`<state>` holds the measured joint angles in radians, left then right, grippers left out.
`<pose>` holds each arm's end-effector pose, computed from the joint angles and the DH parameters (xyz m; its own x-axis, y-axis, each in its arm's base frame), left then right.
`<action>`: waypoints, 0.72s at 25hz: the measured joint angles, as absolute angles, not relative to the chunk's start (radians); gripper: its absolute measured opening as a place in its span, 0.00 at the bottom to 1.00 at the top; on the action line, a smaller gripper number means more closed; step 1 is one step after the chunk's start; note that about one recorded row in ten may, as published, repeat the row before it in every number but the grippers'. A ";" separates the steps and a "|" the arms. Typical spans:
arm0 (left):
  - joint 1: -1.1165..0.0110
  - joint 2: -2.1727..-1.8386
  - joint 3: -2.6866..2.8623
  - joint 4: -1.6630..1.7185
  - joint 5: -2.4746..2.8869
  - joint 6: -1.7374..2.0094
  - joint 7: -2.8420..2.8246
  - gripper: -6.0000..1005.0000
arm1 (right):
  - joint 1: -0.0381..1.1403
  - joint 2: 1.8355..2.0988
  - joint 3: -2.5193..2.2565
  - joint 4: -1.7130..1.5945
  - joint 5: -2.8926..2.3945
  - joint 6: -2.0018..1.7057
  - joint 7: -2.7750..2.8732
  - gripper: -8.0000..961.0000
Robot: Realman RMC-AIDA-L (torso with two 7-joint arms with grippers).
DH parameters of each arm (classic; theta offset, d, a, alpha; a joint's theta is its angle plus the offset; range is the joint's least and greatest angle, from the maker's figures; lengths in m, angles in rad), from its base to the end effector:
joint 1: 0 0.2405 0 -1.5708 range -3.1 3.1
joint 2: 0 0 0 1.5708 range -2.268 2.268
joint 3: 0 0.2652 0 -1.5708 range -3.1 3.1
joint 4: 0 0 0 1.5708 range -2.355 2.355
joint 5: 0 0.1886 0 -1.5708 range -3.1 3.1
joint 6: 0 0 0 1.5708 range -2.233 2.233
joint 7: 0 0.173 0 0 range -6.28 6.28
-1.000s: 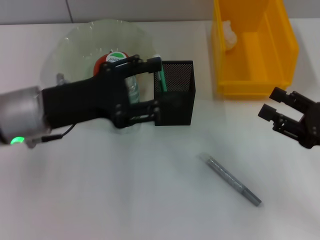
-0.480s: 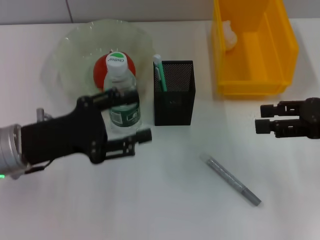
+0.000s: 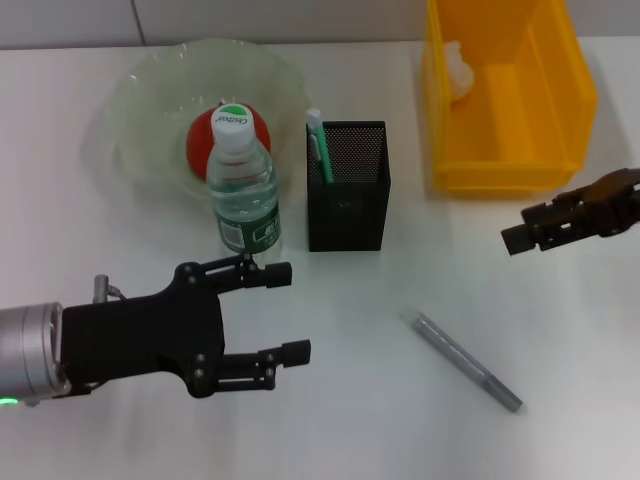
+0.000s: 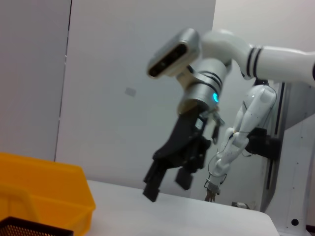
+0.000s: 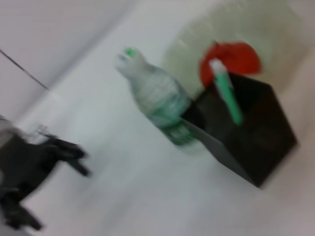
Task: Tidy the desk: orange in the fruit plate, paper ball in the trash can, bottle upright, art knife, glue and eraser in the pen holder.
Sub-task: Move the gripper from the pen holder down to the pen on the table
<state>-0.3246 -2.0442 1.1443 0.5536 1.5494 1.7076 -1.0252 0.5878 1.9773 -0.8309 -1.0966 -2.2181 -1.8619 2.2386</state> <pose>-0.2404 0.2420 -0.0493 0.7513 0.1458 0.6437 0.2219 -0.9743 -0.0383 0.2230 0.3249 0.0340 0.6691 -0.7314 -0.1318 -0.7387 -0.6739 -0.0103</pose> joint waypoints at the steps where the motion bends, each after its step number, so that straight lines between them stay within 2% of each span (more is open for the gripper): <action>1: -0.324 -2.045 1.144 0.551 1.551 1.707 -1.023 0.79 | 0.612 1.980 -0.833 -1.097 -2.267 -1.859 2.266 0.76; 3: -0.323 -2.047 1.144 0.540 1.553 1.705 -1.016 0.79 | 0.661 1.989 -0.837 -1.094 -2.362 -1.859 2.310 0.76; 4: -0.323 -2.048 1.144 0.532 1.554 1.699 -1.013 0.79 | 0.708 2.004 -0.851 -1.089 -2.453 -1.858 2.347 0.76; 5: -0.323 -2.048 1.144 0.532 1.554 1.699 -1.013 0.79 | 0.708 2.004 -0.851 -1.089 -2.453 -1.858 2.347 0.76; 9: -0.322 -2.057 1.144 0.525 1.554 1.668 -1.010 0.79 | 0.796 2.043 -0.950 -1.059 -2.597 -1.816 2.431 0.76; 18: -0.326 -2.065 1.144 0.489 1.555 1.651 -0.972 0.79 | 0.947 2.057 -1.061 -0.835 -2.647 -1.716 2.486 0.76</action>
